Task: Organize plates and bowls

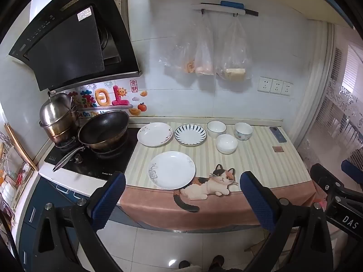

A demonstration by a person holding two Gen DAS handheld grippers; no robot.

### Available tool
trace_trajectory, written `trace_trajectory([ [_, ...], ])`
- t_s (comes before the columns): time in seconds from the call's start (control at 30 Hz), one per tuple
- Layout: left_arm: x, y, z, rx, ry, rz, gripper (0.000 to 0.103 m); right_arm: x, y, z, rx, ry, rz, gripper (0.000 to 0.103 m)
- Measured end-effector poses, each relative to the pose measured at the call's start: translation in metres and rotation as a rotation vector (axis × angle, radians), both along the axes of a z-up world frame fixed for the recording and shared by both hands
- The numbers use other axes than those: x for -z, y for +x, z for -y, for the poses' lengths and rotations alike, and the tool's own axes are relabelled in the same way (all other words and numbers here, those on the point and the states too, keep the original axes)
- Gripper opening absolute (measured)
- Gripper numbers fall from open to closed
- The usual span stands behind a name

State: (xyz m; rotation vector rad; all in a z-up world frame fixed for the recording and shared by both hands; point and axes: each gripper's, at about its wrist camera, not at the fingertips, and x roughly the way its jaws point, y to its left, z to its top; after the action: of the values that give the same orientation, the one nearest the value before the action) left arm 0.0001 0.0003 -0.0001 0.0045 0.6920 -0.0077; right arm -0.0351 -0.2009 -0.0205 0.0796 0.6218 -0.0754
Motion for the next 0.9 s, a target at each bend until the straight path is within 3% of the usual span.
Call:
trace_trajectory([
  [0.9, 0.0030, 0.0016, 0.0006, -0.002, -0.002, -0.005, 0.103, 0.0007, 0.0031, -0.0057, -0.008, 0.007, -0.009, 0.103],
])
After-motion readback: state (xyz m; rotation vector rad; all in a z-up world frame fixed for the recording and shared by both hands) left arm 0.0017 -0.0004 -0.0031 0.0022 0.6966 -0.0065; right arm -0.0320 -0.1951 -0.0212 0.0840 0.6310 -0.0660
